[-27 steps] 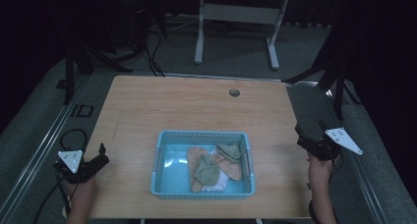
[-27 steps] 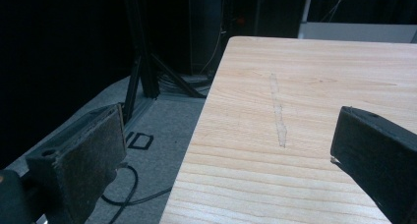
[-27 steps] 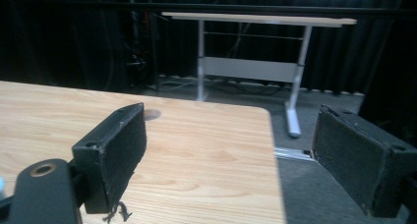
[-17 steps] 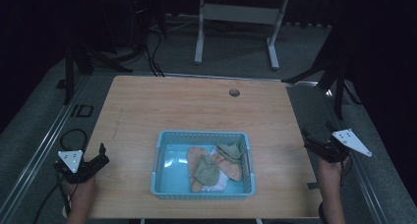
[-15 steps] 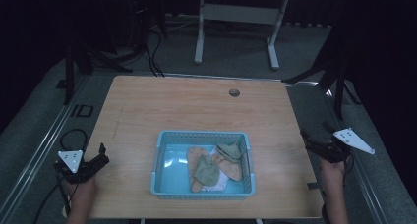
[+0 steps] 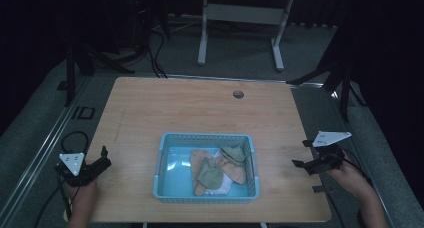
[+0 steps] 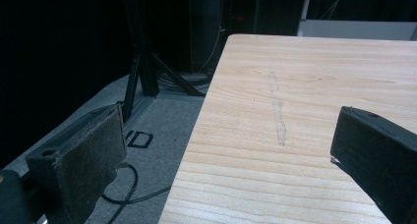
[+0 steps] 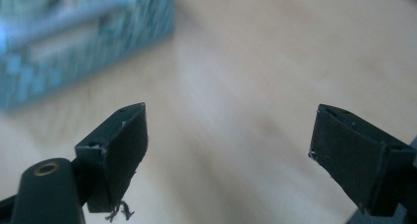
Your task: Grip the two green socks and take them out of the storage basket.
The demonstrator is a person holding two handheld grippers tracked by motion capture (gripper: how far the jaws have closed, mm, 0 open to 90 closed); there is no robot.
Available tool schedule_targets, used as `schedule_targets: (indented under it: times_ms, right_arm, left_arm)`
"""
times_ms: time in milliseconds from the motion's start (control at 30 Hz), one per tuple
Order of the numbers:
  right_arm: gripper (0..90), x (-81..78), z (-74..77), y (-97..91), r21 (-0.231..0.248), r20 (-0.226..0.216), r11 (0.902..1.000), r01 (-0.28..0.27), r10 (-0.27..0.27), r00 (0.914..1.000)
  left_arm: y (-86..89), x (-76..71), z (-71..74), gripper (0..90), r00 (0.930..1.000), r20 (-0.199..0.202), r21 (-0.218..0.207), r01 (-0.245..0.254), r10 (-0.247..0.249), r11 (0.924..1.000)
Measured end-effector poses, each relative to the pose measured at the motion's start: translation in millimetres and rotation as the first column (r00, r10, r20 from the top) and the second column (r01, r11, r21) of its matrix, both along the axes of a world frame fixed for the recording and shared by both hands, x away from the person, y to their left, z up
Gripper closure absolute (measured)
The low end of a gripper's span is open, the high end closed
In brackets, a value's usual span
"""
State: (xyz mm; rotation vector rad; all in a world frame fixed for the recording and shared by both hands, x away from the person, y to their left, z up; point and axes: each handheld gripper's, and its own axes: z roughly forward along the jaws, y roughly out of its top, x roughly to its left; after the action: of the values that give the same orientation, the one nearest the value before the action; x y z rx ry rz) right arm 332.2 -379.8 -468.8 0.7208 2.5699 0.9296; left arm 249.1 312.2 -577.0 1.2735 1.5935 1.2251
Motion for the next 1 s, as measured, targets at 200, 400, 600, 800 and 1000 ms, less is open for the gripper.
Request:
schedule_targets:
  times_ms: [200, 400, 600, 800, 1000]
  right_arm:
    - [15.1, 1.7, -9.9, 17.1, -0.265, -0.258, 0.9583, -0.108, 0.038, 0.9654]
    - [15.1, 1.6, -11.4, 36.7, -0.415, -0.366, 0.8821, -0.224, 0.064, 0.9285]
    - [15.1, -1.0, -3.2, 65.0, -0.494, -0.394, 0.8035, -0.332, 0.134, 0.9094]
    - [15.1, -2.5, 10.2, 99.8, -0.501, -0.405, 0.769, -0.397, 0.196, 0.8928]
    - [15.1, -6.2, 23.0, 130.2, -0.505, -0.424, 0.7386, -0.447, 0.239, 0.8738]
  left_arm:
    - [0.2, 0.3, 0.1, 0.4, 1.0, -0.004, -0.005, 0.001, -0.001, 1.0]
    - [0.1, 0.3, 0.1, 0.4, 1.0, -0.005, -0.004, -0.001, 0.001, 1.0]
    - [0.1, 0.5, 0.1, 0.4, 1.0, -0.005, -0.004, -0.001, 0.001, 1.0]
    - [0.2, 0.3, 0.1, 0.4, 1.0, -0.008, -0.006, 0.001, -0.001, 1.0]
    - [0.2, 0.3, 0.1, 0.4, 1.0, -0.009, -0.006, 0.003, -0.004, 1.0]
